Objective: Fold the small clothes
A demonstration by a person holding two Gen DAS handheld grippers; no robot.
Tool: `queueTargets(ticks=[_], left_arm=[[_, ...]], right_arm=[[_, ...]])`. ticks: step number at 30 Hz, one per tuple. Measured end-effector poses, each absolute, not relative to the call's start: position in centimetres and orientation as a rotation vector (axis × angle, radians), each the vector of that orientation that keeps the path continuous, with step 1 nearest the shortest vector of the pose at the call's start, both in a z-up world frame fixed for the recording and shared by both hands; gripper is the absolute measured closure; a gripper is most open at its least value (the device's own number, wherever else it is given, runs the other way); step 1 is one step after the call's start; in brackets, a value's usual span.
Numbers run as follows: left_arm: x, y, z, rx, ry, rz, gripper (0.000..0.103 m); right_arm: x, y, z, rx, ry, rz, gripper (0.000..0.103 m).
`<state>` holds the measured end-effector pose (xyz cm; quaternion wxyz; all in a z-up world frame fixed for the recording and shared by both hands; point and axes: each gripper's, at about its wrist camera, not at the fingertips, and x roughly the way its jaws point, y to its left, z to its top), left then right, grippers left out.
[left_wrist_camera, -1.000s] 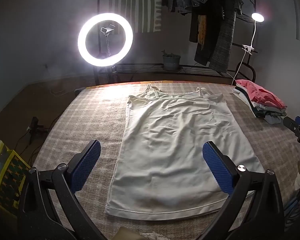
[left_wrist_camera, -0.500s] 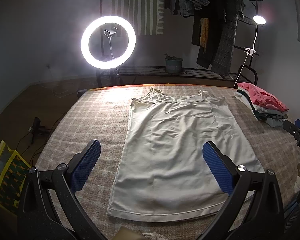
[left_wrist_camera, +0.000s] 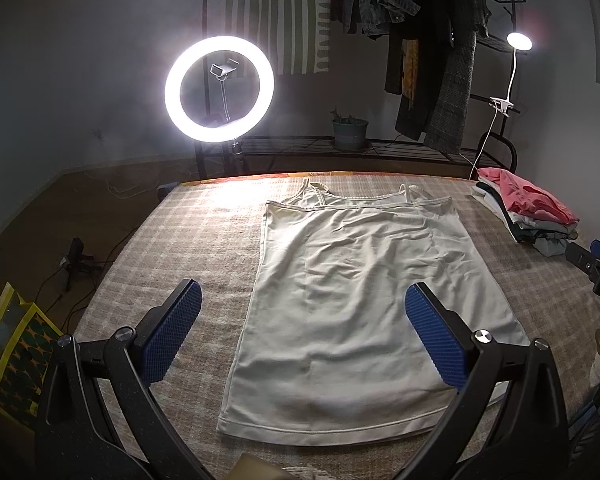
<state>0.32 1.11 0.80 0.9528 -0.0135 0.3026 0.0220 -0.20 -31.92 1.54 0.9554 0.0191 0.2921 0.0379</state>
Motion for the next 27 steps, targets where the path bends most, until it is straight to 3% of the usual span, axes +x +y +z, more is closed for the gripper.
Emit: queueTargets(ticks=[27], left_arm=[[0.09,1.00,0.62,-0.025,0.611,0.046,0.000]], right_arm=[[-0.16,-31.56,1.39,0.038,0.594,0.080,0.000]])
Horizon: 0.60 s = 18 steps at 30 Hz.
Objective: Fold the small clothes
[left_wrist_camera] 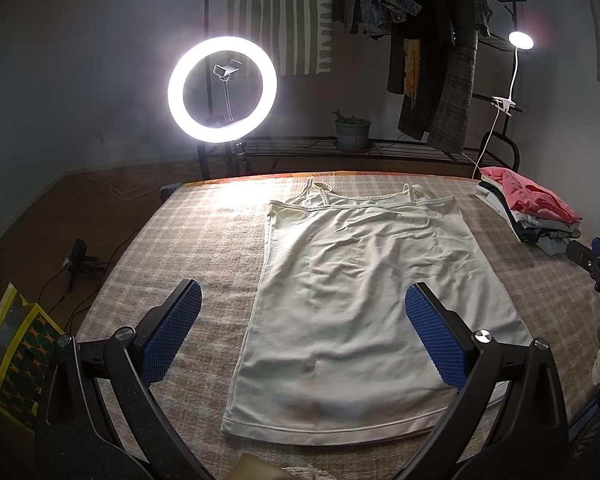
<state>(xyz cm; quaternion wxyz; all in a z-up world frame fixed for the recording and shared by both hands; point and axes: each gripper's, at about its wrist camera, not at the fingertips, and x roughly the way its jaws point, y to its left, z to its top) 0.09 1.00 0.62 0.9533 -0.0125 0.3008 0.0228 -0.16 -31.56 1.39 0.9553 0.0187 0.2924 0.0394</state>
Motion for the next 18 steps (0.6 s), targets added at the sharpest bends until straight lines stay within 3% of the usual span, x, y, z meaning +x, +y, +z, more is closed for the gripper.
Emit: queueTargets(ticks=[18], left_arm=[[0.0,2.5,0.4,-0.020,0.616,0.060,0.000]], right_arm=[[0.1,-30.4,1.4,0.035,0.596,0.095,0.000]])
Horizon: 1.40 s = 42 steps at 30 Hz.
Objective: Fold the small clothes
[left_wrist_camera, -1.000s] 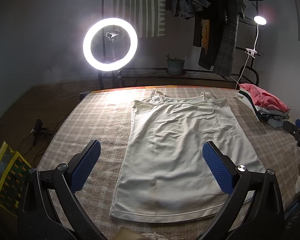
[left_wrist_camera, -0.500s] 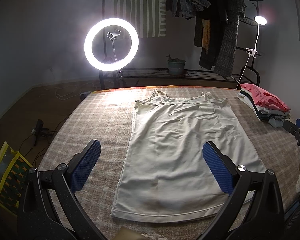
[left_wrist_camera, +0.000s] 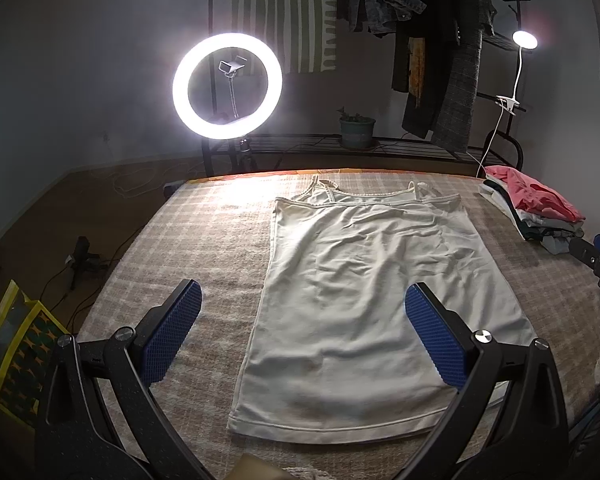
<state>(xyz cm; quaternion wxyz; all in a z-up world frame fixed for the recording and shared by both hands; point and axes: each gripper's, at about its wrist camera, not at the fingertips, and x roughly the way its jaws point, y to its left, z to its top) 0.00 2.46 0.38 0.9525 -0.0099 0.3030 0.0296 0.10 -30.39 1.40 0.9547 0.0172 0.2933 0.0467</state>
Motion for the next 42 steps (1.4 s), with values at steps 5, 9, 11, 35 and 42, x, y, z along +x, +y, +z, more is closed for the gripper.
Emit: queueTargets(ticks=[5,9,11,35,42], left_arm=[[-0.1,2.6,-0.1,-0.017,0.621,0.073,0.000],[-0.3,3.1,-0.5,-0.025,0.626,0.082,0.000],[-0.4,3.9,-0.9,-0.051,0.629,0.078,0.000],[-1.4,10.7,-11.3,-0.460,0.945,0.086,0.046],[-0.2,11.3,-12.8,-0.501,0.989,0.077,0.052]], right_arm=[[0.2,-30.1,1.6,0.037,0.595,0.104,0.000],[0.6,-29.5,1.8,0.044,0.611,0.118,0.000],[0.9,-29.2,1.8,0.053,0.628,0.131,0.001],[12.4,-13.3,5.2,-0.030,0.830,0.568,0.032],[17.8,-7.7,2.9,-0.013,0.952,0.628,0.037]])
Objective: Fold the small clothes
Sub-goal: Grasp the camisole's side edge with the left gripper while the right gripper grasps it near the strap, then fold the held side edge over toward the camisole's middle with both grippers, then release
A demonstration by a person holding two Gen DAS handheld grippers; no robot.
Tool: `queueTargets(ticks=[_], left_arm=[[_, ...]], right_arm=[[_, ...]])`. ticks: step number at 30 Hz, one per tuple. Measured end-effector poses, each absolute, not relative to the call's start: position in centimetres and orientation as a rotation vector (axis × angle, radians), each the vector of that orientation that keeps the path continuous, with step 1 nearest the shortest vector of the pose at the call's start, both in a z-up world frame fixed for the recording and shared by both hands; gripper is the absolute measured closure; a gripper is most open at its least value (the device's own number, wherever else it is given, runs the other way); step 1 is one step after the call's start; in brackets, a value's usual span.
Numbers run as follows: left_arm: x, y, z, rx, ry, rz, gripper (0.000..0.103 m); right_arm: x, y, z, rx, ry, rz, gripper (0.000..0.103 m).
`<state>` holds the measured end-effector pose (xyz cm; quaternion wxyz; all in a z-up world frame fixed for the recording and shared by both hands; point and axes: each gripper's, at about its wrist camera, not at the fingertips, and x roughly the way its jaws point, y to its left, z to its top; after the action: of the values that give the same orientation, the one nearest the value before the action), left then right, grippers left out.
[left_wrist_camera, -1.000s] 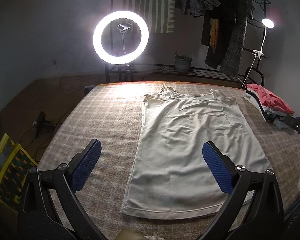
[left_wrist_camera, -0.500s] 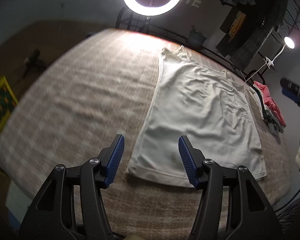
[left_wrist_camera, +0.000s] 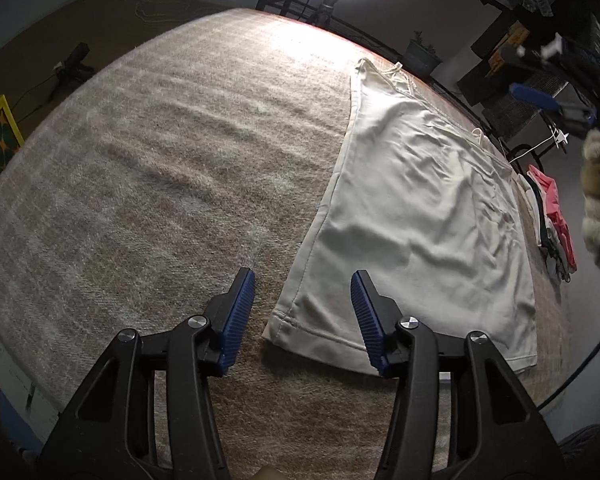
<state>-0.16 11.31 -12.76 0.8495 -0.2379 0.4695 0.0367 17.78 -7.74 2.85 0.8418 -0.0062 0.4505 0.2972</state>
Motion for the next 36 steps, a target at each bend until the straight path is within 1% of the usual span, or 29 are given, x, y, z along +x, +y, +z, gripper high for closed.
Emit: queueTargets(ticks=[4,5,7,14,16,18,19,20,22,24,26,32,34,36], left_arm=[[0.2,11.4,-13.3,-0.523,1.014,0.060,0.056],[0.3,11.4,-13.4,-0.525,1.018,0.057,0.056],[0.4,11.4,-13.6,-0.526,1.023,0.054,0.060],[0.6,11.8,-13.7,-0.550,1.019,0.041,0.064],[0.7,11.9,-13.8,-0.554,1.024,0.027,0.074],[0.8,11.8,-13.9,-0.555,1.025,0.017,0.077],[0.9,11.7,-13.9,-0.550,1.029,0.012,0.083],[0.9,11.6,-14.0,-0.545,1.031,0.011,0.086],[1.0,11.6,-14.0,-0.545,1.033,0.001,0.093],[1.0,11.6,-14.1,-0.559,1.037,-0.015,0.098],[1.2,11.5,-14.1,-0.572,1.035,-0.027,0.099],[1.1,11.1,-13.5,-0.572,1.015,-0.047,0.101],[1.0,11.0,-13.2,-0.571,1.010,-0.047,0.102],[0.8,10.9,-12.9,-0.560,0.997,-0.049,0.102]], right_arm=[[21.2,-4.1,1.1,-0.028,1.006,0.645,0.038],[21.9,-3.6,0.8,-0.022,1.024,0.648,0.040],[23.6,-1.9,-0.5,-0.009,1.073,0.651,0.046],[27.7,2.7,-4.8,-0.071,1.170,0.600,0.054],[28.8,3.8,-6.0,-0.093,1.193,0.577,0.056],[29.8,4.6,-6.9,-0.107,1.207,0.556,0.057],[30.2,4.9,-7.3,-0.112,1.212,0.547,0.057],[30.6,5.3,-7.7,-0.117,1.219,0.536,0.057],[31.3,6.1,-8.4,-0.128,1.230,0.518,0.058],[31.9,6.9,-9.0,-0.155,1.235,0.498,0.058],[32.3,7.7,-9.7,-0.193,1.237,0.480,0.058],[33.1,9.0,-11.1,-0.272,1.255,0.427,0.070],[33.3,9.2,-11.0,-0.291,1.248,0.404,0.083],[33.6,9.1,-11.0,-0.296,1.243,0.393,0.091]])
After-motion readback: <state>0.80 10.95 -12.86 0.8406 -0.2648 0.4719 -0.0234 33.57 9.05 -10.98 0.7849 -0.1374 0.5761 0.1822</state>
